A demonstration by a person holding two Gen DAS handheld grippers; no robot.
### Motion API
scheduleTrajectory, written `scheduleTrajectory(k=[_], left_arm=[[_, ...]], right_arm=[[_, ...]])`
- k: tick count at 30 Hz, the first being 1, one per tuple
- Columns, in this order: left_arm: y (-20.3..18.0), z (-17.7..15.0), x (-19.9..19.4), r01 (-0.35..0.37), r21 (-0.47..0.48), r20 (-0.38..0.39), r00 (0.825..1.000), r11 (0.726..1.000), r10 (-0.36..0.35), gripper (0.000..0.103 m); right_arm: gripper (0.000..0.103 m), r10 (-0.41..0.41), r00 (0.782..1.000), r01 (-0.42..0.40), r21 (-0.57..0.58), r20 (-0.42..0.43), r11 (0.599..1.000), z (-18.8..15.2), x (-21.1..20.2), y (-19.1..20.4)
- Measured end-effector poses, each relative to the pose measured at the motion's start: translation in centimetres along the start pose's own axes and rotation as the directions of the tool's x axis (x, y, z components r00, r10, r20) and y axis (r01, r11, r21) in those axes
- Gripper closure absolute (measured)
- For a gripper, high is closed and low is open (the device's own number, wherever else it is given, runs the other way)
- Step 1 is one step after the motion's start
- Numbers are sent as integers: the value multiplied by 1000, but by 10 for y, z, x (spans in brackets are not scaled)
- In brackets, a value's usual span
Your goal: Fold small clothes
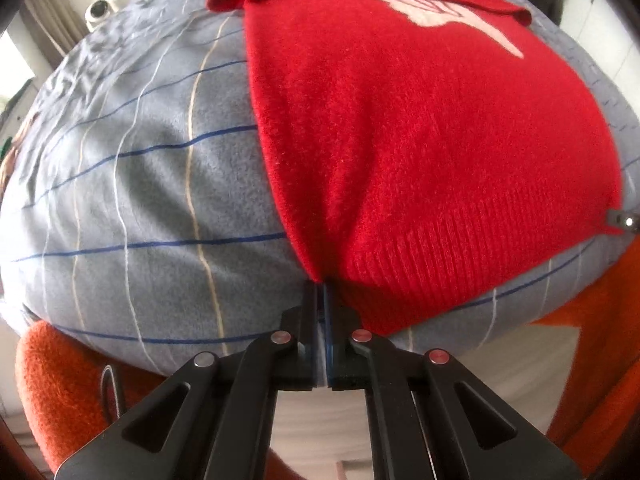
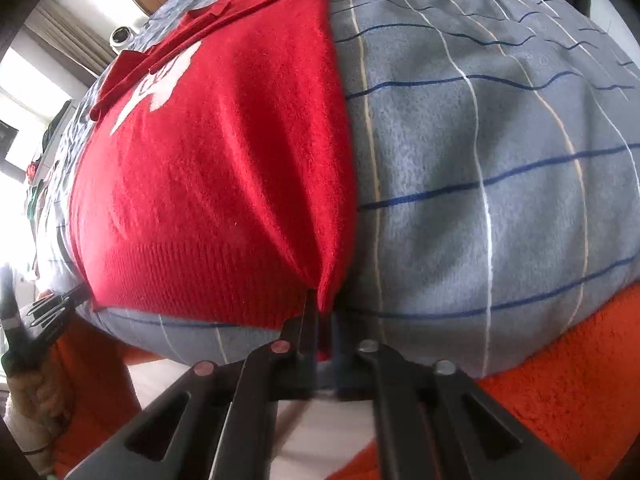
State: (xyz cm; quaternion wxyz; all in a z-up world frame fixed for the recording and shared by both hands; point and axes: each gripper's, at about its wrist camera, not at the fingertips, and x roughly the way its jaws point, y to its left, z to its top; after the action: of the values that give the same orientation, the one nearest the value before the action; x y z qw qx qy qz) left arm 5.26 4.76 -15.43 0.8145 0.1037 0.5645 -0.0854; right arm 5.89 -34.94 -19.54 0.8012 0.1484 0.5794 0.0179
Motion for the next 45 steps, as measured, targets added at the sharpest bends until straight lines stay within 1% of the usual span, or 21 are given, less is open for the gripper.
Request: scheduleTrajectory(k=[4,7,9,11,12,13,15,17,19,21,22,25,28,31,35,37,38,39,40,42,45], left_arm=[[-6,0,-5,-20,17,15,1000,1000,20,101],[-17,-4,-17,-31,36,33,999,999,30,92],[-15,-9,-32,-21,35,40,999,999,19,68],[-12,-13,-55,-4,25,68,998,1000,3,55],[-8,-10,-67,1,21,92,996,1000,-3,52],[-4,-6,-77,2,15,117,993,1000,-3,51],[12,2,-98,-9,-19,186,982,1000,13,36],[28,19,-114,-19,-89,263,964,996,42,29],[41,31,-116,-29,-167,315,946,986,81,27],[52,48,-106,-35,-261,368,920,965,133,27],[53,53,-98,-51,-296,380,910,954,166,27],[55,48,-73,-80,-334,381,900,939,212,27],[51,32,-58,-125,-305,373,897,944,239,27],[46,28,-51,-187,-263,352,895,946,275,27],[43,29,-56,-173,-247,384,886,953,261,26],[39,32,-51,-190,-225,380,886,956,266,26],[37,32,-49,-196,-219,375,887,956,268,26],[36,32,-47,-198,-215,369,890,956,268,26],[36,31,-46,-198,-213,362,894,957,265,26],[37,31,-46,-185,-215,358,898,959,254,26],[41,30,-48,-174,-231,360,899,957,251,26]], right_arm=[[99,4,1000,-4,6,1,1000,0,-1,-1],[92,17,1000,-17,7,6,1000,-3,-4,-4],[86,16,1000,-16,10,4,1000,-5,-10,-3],[69,13,1000,-13,4,-5,1000,-9,-21,-6],[60,1,1000,-1,-12,-3,1000,-10,-30,-6],[58,-25,1000,25,-36,7,999,-11,-38,-5],[58,-94,995,97,-96,39,991,-5,-56,-4],[58,-170,978,190,-180,124,965,13,-85,1],[58,-214,949,274,-267,232,924,40,-110,18],[58,-191,938,285,-328,290,901,66,-122,38],[58,-134,939,256,-388,316,885,84,-124,58],[57,9,956,161,-550,294,819,118,-103,109],[58,114,975,40,-660,189,750,144,-54,157],[59,74,984,68,-734,160,676,163,4,200],[67,3,983,139,-759,183,636,180,52,217],[74,-43,978,182,-740,203,648,192,71,213],[75,-34,977,179,-720,211,671,199,74,208],[91,-27,971,190,-699,237,689,205,71,203],[96,-23,958,216,-668,285,712,208,60,194],[96,10,942,206,-602,335,771,217,38,171],[96,-26,900,230,-426,434,875,237,-10,105]])
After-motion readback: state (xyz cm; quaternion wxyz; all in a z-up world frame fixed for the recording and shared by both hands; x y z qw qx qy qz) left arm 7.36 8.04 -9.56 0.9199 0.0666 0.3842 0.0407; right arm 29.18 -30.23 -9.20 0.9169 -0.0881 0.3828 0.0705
